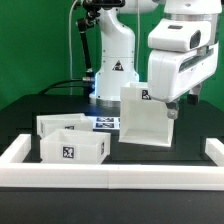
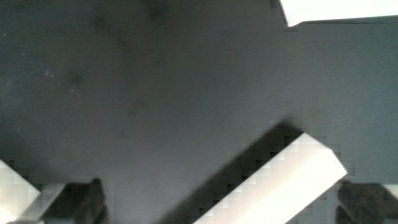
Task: Assemble drawer
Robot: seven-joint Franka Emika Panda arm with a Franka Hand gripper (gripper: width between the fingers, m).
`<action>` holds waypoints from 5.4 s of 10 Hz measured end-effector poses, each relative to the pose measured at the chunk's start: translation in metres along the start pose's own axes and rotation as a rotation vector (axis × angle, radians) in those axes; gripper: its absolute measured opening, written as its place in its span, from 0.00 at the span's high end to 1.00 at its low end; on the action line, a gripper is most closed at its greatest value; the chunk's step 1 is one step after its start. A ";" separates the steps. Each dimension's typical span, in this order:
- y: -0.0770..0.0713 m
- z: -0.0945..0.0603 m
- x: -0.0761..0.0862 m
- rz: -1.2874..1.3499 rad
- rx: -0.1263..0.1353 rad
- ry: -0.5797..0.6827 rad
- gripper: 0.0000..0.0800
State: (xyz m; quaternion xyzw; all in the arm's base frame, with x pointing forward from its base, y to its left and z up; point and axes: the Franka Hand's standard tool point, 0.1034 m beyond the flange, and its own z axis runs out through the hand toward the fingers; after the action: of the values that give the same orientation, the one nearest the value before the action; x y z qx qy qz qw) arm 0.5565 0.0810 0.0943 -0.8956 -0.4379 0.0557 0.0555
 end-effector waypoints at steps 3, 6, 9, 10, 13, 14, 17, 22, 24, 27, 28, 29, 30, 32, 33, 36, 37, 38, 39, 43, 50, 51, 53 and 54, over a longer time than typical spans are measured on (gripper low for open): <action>0.002 0.000 -0.002 -0.148 -0.005 -0.006 0.19; 0.002 0.000 -0.002 -0.132 -0.003 -0.004 0.19; 0.002 0.000 -0.002 -0.132 -0.003 -0.004 0.19; 0.002 0.000 -0.002 -0.132 -0.003 -0.004 0.19; 0.021 -0.001 -0.057 -0.083 -0.008 -0.029 0.19; 0.013 -0.004 -0.070 -0.038 -0.012 -0.045 0.19; 0.004 -0.009 -0.078 0.010 -0.022 -0.043 0.19; -0.005 -0.015 -0.079 0.461 -0.039 -0.032 0.19; -0.024 -0.020 -0.081 0.751 -0.048 -0.025 0.19; -0.029 -0.020 -0.078 0.962 -0.033 -0.013 0.19; -0.029 -0.020 -0.077 1.017 -0.033 -0.012 0.19; -0.033 -0.022 -0.078 1.101 -0.032 -0.008 0.19; -0.047 -0.026 -0.082 1.167 -0.034 -0.001 0.19; -0.070 -0.025 -0.092 1.147 -0.046 0.018 0.19; -0.082 -0.024 -0.093 1.128 -0.055 0.031 0.19; -0.110 -0.009 -0.084 1.076 -0.075 0.073 0.19; -0.116 -0.002 -0.078 1.072 -0.076 0.088 0.19; -0.119 0.009 -0.073 1.063 -0.072 0.091 0.19; -0.121 0.017 -0.072 1.060 -0.068 0.086 0.19; -0.120 0.022 -0.074 1.065 -0.060 0.065 0.33; -0.117 0.019 -0.073 1.062 -0.059 0.064 0.95; -0.117 0.019 -0.073 1.062 -0.059 0.064 0.95; -0.117 0.019 -0.073 1.062 -0.059 0.064 0.95; -0.117 0.019 -0.073 1.062 -0.059 0.064 0.95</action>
Offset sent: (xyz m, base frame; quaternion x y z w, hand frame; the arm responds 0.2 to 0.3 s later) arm 0.0000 0.0000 0.0000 0.0000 0.0000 0.0000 1.0000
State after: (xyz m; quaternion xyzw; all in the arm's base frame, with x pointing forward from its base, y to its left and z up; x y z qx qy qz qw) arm 0.4184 0.0959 0.0963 -0.9964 0.0763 0.0365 0.0077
